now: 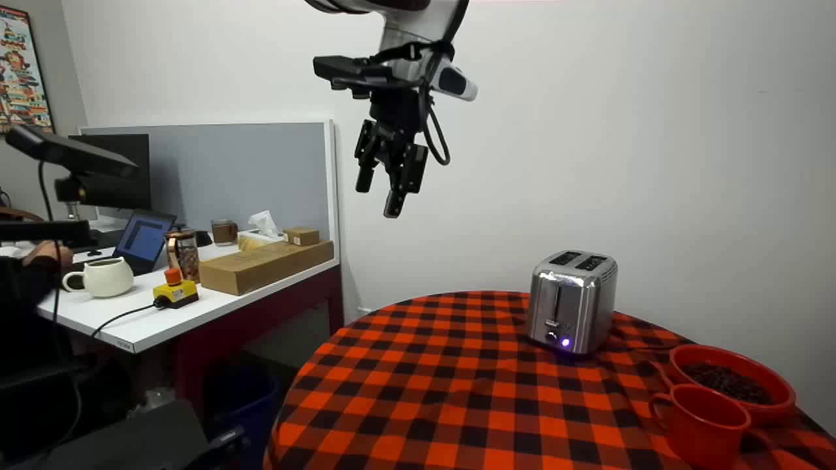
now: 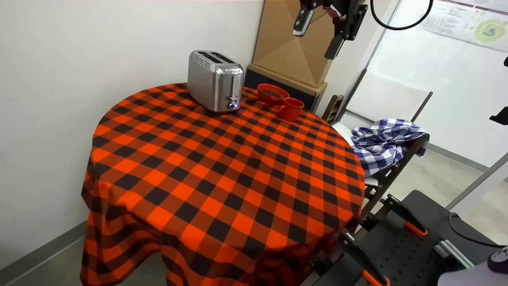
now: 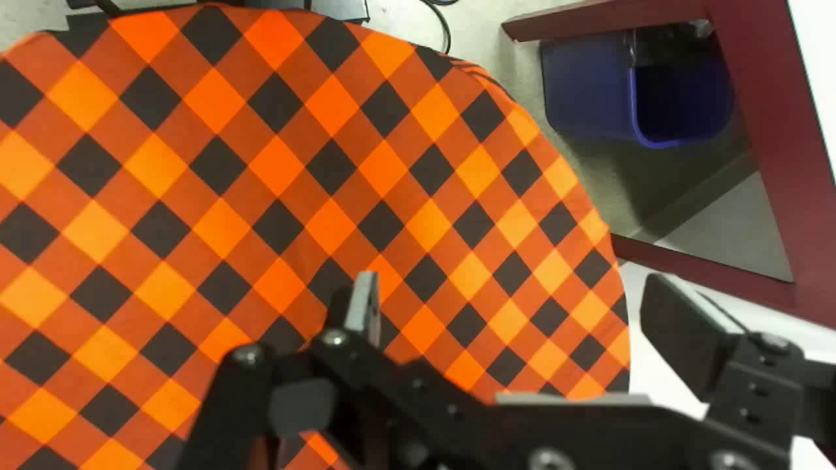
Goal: Press the button on her toaster
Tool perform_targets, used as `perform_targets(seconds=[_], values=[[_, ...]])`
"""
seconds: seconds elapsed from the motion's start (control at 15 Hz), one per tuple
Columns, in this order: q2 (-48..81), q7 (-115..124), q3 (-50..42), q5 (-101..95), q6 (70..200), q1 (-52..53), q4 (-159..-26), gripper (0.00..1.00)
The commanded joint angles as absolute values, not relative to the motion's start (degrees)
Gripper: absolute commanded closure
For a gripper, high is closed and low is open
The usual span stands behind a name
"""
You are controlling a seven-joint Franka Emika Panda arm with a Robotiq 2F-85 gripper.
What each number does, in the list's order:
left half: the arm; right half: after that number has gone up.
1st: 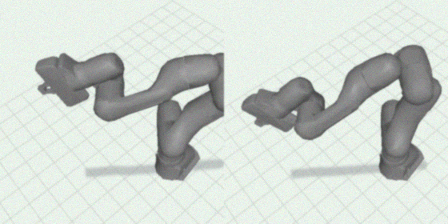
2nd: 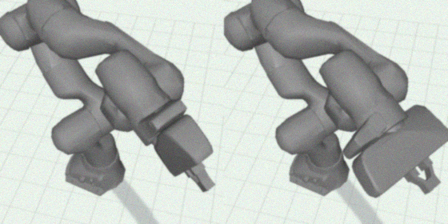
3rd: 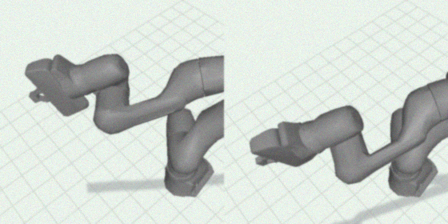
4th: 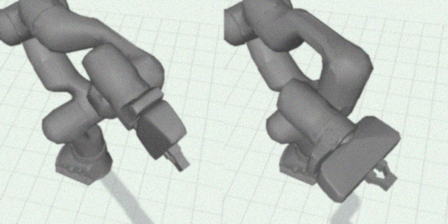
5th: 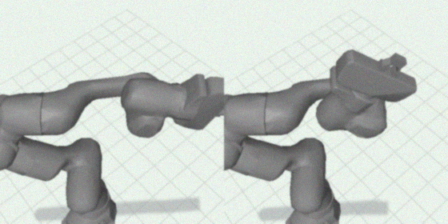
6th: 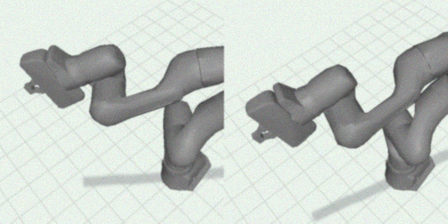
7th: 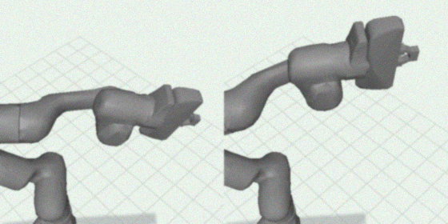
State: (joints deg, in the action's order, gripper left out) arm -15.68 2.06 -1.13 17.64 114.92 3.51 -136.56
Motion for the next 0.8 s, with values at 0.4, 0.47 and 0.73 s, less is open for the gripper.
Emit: perform_targets(seconds=[0.4, 0.47, 0.73], values=[[-14.8, -4.9, -2.8, 19.3, 108.5, 2.6, -133.6, 0.00], [-14.3, -8.4, -3.9, 20.0, 105.6, 2.4, -132.5, 0.00], [-11.0, -21.7, -8.4, 18.0, 92.3, 0.3, -127.4, 0.00]])
